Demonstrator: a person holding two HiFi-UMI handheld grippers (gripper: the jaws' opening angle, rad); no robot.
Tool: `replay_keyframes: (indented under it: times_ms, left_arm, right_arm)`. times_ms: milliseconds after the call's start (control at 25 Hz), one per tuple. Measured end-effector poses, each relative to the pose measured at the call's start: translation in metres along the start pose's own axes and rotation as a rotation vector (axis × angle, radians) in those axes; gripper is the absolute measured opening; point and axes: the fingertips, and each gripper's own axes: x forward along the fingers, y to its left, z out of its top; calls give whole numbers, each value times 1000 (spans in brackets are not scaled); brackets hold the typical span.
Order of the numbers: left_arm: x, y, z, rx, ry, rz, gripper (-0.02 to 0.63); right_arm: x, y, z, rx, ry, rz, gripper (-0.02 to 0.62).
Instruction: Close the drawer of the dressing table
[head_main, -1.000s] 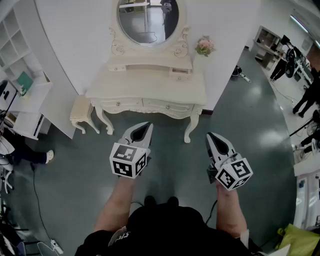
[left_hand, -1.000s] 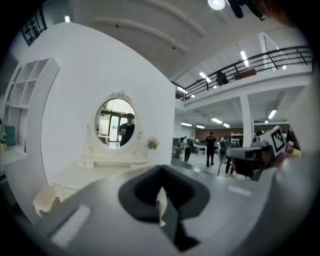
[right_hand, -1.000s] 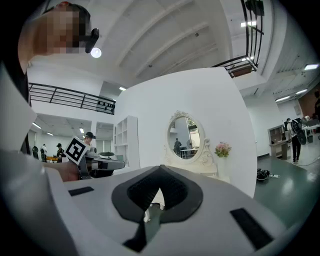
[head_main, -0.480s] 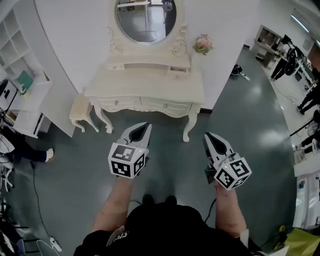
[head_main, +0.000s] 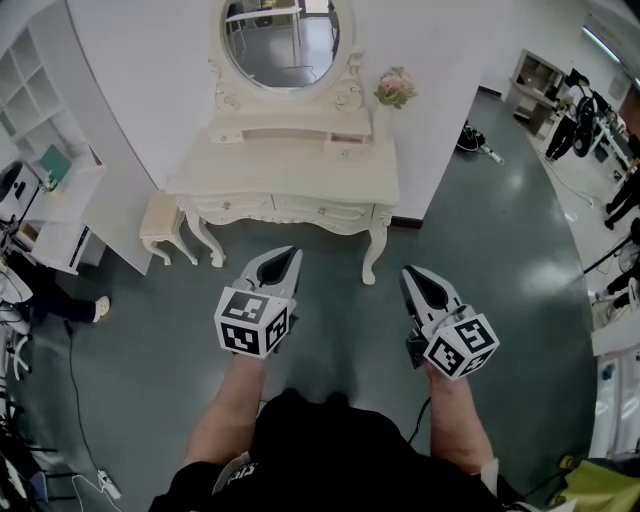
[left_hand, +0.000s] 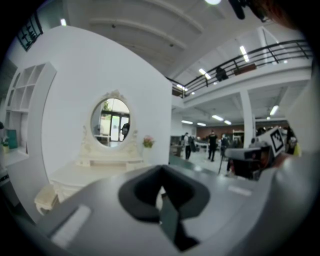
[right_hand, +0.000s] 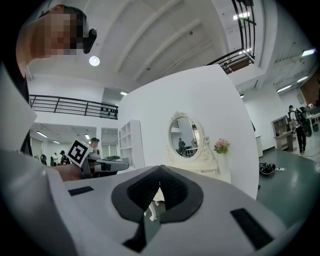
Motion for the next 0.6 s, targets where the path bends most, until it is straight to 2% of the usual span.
replay_keyframes:
  times_ms: [360, 600]
  left_arm:
    - [8, -24, -7, -10, 15, -9, 11]
    - [19, -25, -3, -4, 9, -25, 11]
  right_arm:
    - [-11, -5, -7, 42, -1, 25, -5]
    - [-11, -17, -11, 59, 11, 8, -5]
